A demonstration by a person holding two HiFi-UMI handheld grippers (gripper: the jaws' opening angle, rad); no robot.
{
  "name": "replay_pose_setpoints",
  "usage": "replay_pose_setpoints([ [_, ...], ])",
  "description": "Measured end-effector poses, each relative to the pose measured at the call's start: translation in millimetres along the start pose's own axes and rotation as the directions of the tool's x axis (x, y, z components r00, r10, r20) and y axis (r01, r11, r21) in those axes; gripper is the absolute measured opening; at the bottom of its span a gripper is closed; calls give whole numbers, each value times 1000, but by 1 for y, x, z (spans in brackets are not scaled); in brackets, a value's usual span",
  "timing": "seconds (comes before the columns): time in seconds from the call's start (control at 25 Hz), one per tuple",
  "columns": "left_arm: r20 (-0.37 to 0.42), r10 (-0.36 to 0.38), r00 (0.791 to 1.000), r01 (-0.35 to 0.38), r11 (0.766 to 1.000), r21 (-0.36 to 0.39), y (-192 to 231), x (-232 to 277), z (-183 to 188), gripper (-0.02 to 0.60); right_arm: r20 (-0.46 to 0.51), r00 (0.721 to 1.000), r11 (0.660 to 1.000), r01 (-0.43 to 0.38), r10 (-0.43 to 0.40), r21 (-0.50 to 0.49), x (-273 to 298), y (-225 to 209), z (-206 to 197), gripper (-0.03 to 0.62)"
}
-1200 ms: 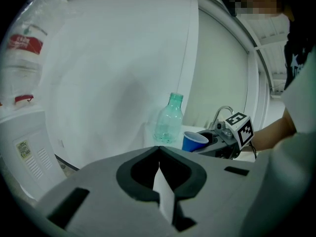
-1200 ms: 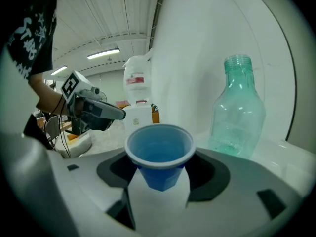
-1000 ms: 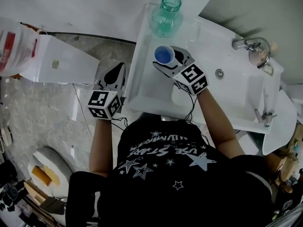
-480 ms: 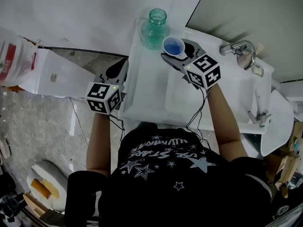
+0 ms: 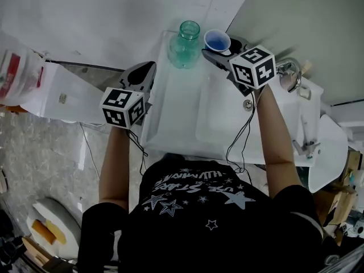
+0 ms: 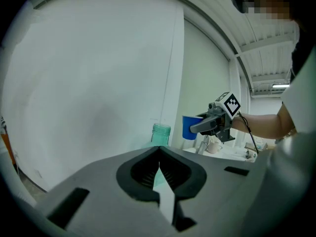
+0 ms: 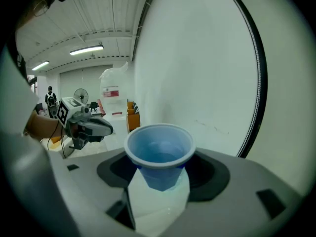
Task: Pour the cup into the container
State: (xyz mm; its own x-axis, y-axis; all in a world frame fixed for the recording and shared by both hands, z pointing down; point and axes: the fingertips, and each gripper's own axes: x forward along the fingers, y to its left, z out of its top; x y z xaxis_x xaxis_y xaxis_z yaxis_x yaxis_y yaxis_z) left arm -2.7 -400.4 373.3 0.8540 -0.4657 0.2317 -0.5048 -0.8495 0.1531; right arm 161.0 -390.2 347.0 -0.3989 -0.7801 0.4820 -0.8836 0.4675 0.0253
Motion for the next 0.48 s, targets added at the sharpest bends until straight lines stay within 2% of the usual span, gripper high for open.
replay_pose_setpoints([
  [0.28, 10, -21, 1000, 20, 999, 30, 11, 10, 13, 11, -102, 994, 991, 33, -47, -130, 16, -26, 16, 295],
  [0.48, 18, -26, 1000, 25, 1000, 18, 21, 13, 12, 11, -190, 971, 949, 82, -145, -303, 28, -39, 17, 293],
])
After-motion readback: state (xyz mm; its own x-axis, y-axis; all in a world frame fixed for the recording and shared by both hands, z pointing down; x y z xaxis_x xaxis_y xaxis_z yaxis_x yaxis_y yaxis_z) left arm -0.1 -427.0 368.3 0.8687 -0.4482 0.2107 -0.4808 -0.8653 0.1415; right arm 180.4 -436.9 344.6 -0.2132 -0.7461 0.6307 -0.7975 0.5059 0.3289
